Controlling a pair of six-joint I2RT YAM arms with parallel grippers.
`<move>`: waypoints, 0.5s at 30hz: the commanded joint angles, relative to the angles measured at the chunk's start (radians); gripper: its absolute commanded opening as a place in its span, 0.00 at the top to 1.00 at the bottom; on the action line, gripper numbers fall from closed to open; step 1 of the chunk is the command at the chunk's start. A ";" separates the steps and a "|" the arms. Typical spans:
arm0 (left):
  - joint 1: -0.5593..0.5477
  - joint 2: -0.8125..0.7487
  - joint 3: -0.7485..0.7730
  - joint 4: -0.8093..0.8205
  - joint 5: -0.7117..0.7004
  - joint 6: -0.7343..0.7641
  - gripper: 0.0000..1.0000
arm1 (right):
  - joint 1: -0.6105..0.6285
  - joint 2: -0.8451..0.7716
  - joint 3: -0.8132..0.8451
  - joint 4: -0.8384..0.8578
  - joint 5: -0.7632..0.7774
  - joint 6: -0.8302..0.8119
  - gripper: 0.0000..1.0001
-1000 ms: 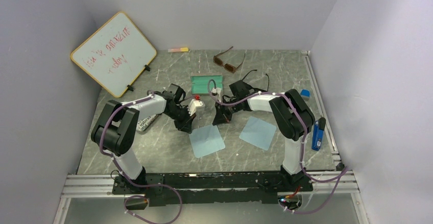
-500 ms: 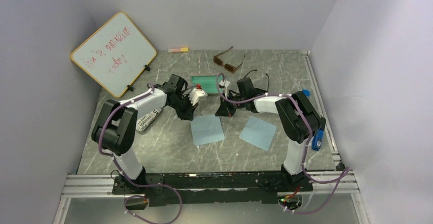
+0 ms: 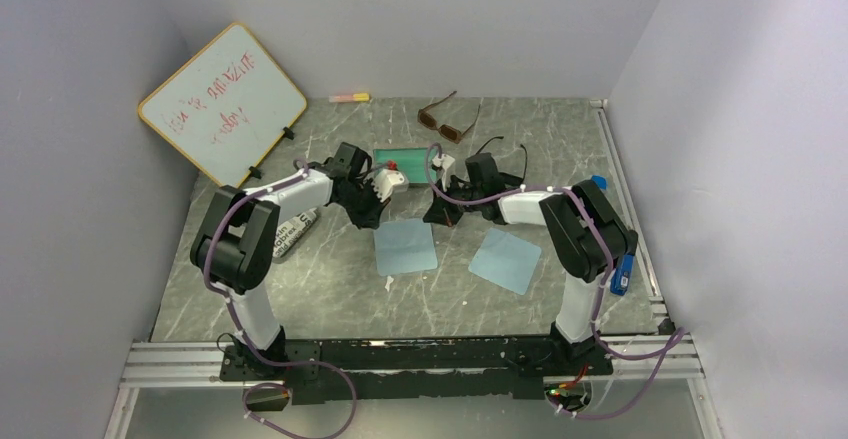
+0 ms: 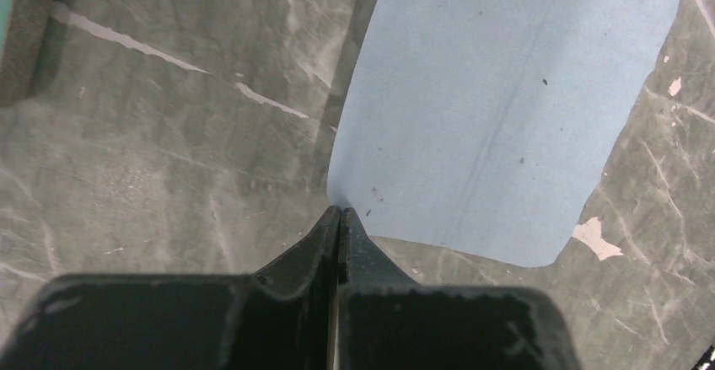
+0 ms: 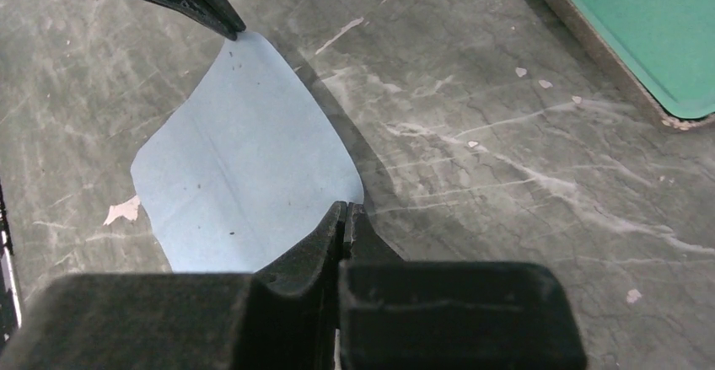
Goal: Organize the sunglasses
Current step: Fold the glasses cleaning cloth at the center of the board.
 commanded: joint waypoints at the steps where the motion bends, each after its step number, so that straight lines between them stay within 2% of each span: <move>1: -0.004 -0.021 0.024 0.052 -0.018 -0.016 0.95 | -0.006 -0.057 -0.009 0.069 0.036 0.007 1.00; 10: -0.004 -0.052 0.000 0.104 -0.059 -0.030 0.95 | -0.005 -0.069 -0.031 0.112 0.052 0.019 1.00; 15: -0.004 -0.067 0.003 0.078 -0.033 -0.017 0.95 | -0.006 -0.063 -0.023 0.090 0.040 -0.003 1.00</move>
